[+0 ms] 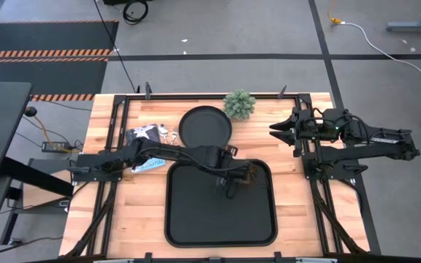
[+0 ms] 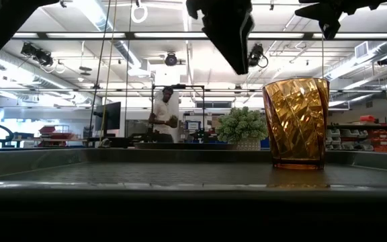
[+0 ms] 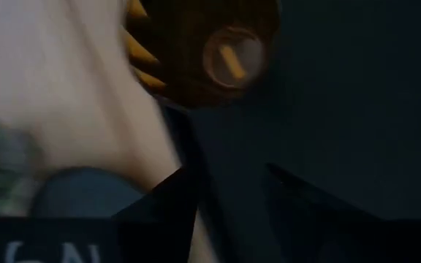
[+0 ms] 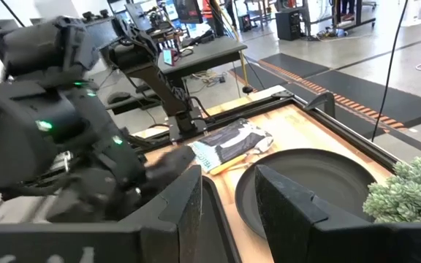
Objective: Pick and place plate/cup/fork/spoon on tray
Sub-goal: Put the yellow cup on the black serving tray
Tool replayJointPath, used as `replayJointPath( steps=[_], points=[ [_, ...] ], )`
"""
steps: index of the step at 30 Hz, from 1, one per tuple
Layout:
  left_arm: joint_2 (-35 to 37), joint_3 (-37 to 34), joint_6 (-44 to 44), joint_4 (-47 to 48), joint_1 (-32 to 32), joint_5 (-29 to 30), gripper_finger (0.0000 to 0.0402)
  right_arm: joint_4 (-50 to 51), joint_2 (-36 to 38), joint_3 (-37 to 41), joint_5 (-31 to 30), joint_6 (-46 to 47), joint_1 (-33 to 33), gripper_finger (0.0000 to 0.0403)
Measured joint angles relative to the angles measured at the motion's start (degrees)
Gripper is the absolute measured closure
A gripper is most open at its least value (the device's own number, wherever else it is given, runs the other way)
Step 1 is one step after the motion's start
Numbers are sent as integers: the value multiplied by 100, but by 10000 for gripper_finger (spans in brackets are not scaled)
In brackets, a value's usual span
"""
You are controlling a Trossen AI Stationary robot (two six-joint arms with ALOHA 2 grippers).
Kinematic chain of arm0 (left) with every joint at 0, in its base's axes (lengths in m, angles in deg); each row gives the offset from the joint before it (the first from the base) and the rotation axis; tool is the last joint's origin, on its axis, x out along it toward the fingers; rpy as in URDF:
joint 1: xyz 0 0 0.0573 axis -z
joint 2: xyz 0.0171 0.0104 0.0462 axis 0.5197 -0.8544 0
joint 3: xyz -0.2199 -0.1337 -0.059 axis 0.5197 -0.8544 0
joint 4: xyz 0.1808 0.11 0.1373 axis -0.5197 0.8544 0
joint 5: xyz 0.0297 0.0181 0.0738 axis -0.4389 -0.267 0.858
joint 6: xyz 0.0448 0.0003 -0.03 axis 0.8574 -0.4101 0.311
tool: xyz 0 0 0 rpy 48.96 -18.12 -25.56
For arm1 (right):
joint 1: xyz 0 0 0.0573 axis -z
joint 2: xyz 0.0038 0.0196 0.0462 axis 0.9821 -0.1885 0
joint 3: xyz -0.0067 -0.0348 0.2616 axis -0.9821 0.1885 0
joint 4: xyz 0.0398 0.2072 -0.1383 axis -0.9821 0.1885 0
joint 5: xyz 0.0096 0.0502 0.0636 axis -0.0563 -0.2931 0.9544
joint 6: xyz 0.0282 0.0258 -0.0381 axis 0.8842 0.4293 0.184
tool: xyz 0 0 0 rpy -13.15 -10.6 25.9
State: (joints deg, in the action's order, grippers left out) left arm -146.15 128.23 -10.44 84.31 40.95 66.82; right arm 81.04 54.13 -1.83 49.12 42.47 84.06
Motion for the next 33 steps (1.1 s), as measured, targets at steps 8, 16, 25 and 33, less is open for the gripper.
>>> replayJointPath(
  steps=[8,16,25,33],
  points=[
    [-16,-1224,-813,-1094,-211,-777,257,-33,4,0,7,43,0,268],
    [-23,-1879,-982,-1811,-163,-834,258,-31,4,0,20,43,0,268],
    [25,-1877,-804,-2140,-165,-834,258,-14,4,0,133,144,-9,268],
    [134,-1879,-760,-1654,-148,-668,271,-15,4,0,136,141,-9,268]
  ],
)
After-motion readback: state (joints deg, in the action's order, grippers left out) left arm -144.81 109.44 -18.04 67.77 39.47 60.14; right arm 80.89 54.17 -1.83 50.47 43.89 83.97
